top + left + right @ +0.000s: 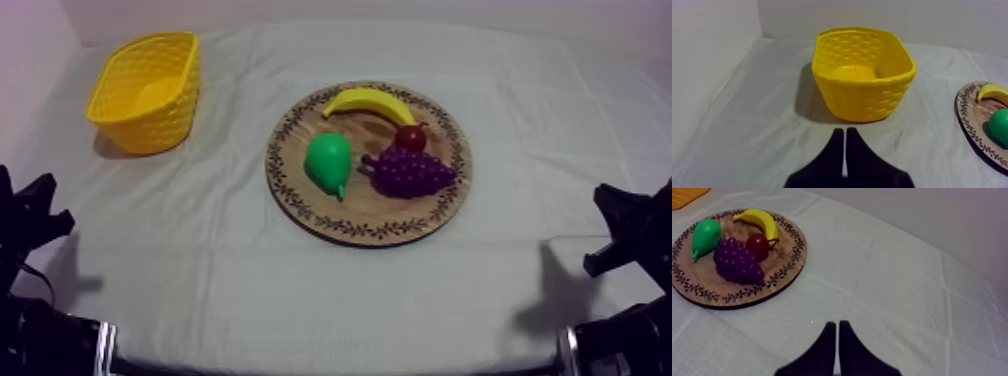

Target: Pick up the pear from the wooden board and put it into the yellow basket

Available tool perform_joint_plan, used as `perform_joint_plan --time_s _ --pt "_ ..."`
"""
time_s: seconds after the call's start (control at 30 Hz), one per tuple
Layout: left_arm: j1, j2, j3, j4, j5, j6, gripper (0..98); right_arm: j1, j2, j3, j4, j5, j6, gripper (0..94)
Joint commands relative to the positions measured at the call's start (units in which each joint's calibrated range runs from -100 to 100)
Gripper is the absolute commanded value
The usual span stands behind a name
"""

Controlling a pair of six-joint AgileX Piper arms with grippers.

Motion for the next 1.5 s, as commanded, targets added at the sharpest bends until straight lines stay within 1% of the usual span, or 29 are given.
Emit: perform_joint_plan --time_s 0.0,0.13,0.3,0.4,0.5,0.6,0.67,0.9,1.2,1.33,1.47 --pt "-0.09 0.01 0.02 -0.05 0.02 -0.1 0.0 -0.03 -0.01 -0.01 0.0 0.0 0.0 0.5" --pt "-0.14 0.01 0.02 -0.16 0.02 -0.15 0.0 -0.03 -0.01 -0.01 0.0 0.0 0.0 0.5" --pt "-0.16 0.01 0.06 -0.59 0.05 0.62 0.0 -0.03 -0.01 -0.01 0.0 0.0 0.0 0.5" --pt "0.28 0.88 0.14 -0.35 -1.22 0.56 0.0 -0.03 -0.01 -0.01 0.0 0.0 0.0 0.5" --pt "1.52 5.26 -2.58 0.13 -3.57 -0.24 0.0 -0.03 -0.01 -0.01 0.0 0.0 0.0 0.5" --pt "2.69 12.21 -9.75 0.3 -4.03 -0.92 0.0 -0.03 -0.01 -0.01 0.0 0.0 0.0 0.5" --pt "3.31 17.3 -16.26 0.35 -2.68 -1.23 0.0 -0.03 -0.01 -0.01 0.0 0.0 0.0 0.5" --pt "5.03 33.4 -39.52 0.03 5.43 -1.26 0.0 -0.03 -0.01 -0.01 0.0 0.0 0.0 0.5" --pt "6.04 47.0 -61.84 -0.01 15.14 -1.6 0.0 -0.03 -0.01 -0.01 0.0 0.0 -0.01 0.5" --pt "7.95 53.27 -70.75 -0.55 19.56 -0.67 0.0 -0.03 -0.01 -0.01 0.0 0.0 0.0 0.5" --pt "11.15 58.95 -77.18 -2.15 22.29 1.66 0.0 -0.03 -0.01 -0.01 0.0 0.0 0.0 0.5"
